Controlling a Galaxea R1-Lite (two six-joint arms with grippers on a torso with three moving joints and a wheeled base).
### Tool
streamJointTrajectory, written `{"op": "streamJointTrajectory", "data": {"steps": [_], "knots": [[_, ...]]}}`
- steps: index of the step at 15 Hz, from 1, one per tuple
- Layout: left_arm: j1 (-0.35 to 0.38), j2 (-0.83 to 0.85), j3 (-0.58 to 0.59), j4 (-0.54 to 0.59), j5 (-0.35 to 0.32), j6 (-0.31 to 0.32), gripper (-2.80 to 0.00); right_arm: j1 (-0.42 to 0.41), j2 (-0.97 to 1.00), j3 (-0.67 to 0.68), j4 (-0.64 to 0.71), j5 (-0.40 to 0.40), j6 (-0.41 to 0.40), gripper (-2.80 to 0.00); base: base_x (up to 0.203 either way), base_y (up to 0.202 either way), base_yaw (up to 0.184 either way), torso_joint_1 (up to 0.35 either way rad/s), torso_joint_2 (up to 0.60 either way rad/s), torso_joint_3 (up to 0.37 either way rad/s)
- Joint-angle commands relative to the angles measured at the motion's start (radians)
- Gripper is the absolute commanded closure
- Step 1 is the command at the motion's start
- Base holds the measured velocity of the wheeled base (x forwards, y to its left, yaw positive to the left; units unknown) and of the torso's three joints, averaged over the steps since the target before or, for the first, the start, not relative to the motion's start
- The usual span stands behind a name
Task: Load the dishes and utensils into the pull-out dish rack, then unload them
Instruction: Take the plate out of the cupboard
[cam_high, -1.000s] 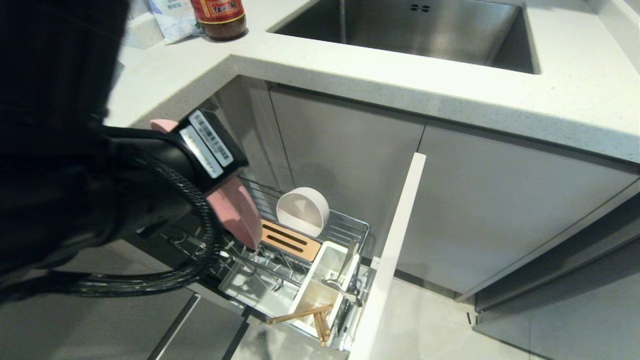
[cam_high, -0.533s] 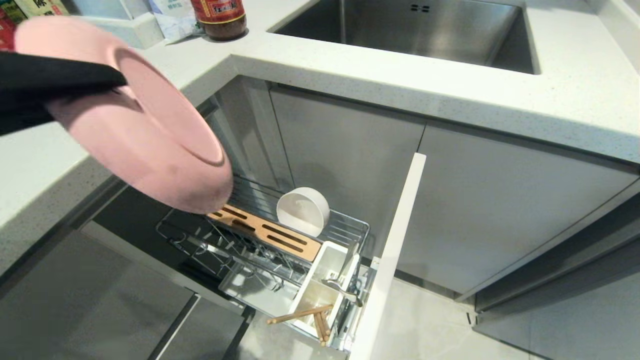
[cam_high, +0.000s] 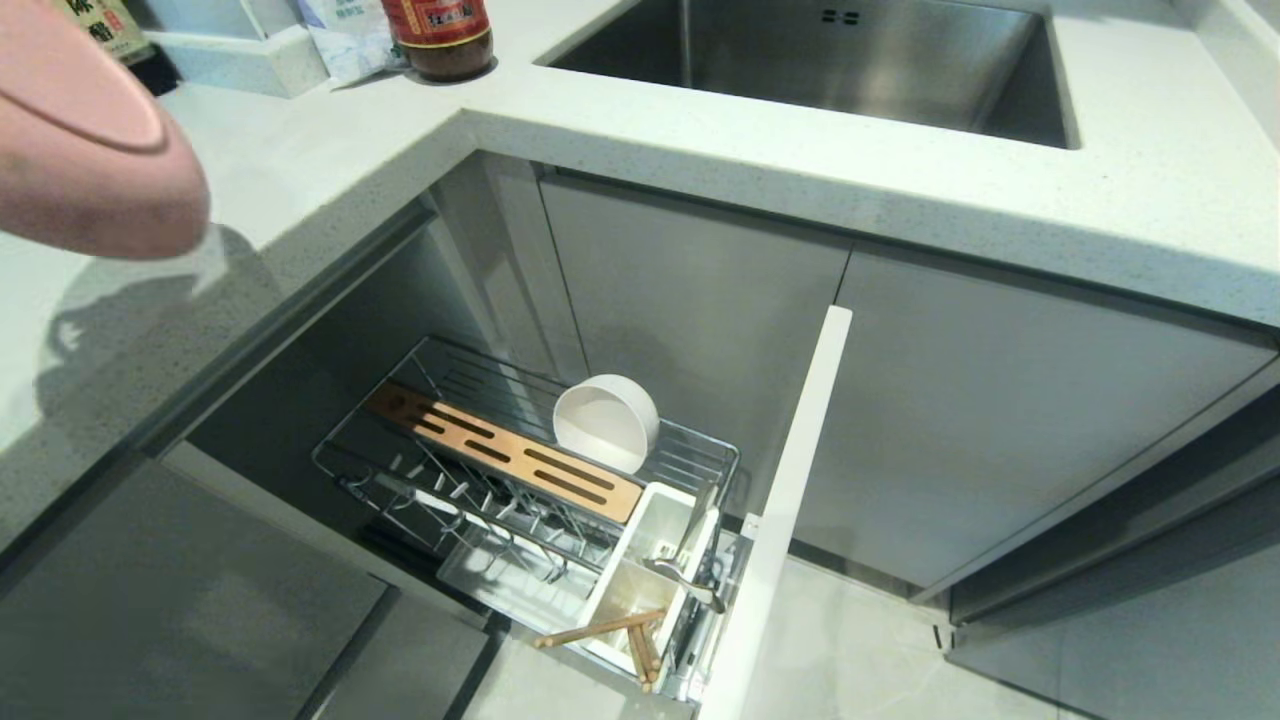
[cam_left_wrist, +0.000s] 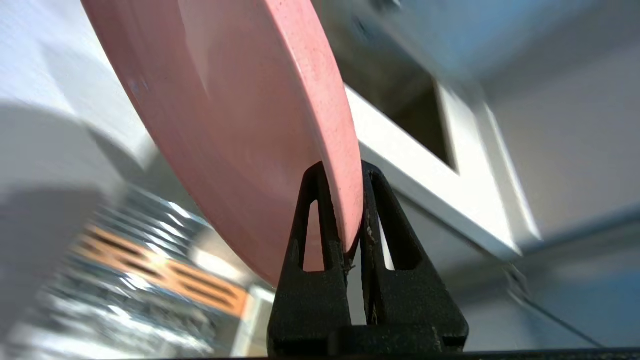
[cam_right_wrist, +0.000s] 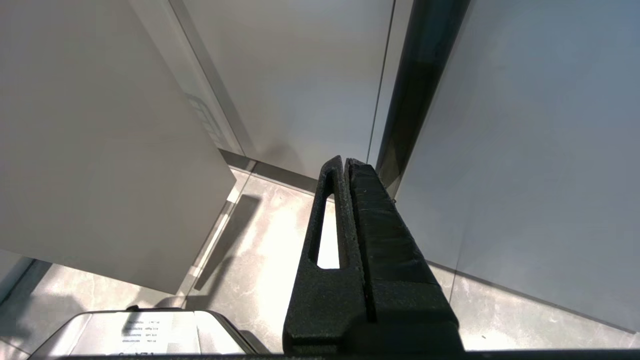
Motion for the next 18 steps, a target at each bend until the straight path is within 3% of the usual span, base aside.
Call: {"op": "streamJointTrajectory", "data": {"steps": [1,7,10,11,14,18], "knots": [[0.094,-0.033,-0.002,-0.030,0.000,0.038,0.00,0.000,0.001,0.000,0.000,0.000,-0.001,0.00,0.000,0.000,0.000,0.000,0.00,0.000],[0.513,-0.051,-0.006,-0.082,-0.018,0.211,0.00,0.000,0.001,0.000,0.000,0.000,-0.001,0.00,0.000,0.000,0.000,0.000,0.00,0.000],[0.678,-0.045,-0.011,-0.074,-0.007,0.276,0.00,0.000,0.001,0.000,0.000,0.000,0.001,0.00,0.000,0.000,0.000,0.000,0.00,0.000],[0.712,-0.034,-0.013,-0.060,0.014,0.306,0.00,0.000,0.001,0.000,0.000,0.000,0.000,0.00,0.000,0.000,0.000,0.000,0.00,0.000],[0.728,0.006,-0.023,0.028,0.167,0.368,0.00,0.000,0.001,0.000,0.000,0.000,0.000,0.00,0.000,0.000,0.000,0.000,0.00,0.000],[0.728,0.069,-0.037,0.095,0.329,0.373,0.00,0.000,0.001,0.000,0.000,0.000,0.001,0.00,0.000,0.000,0.000,0.000,0.00,0.000]]}}
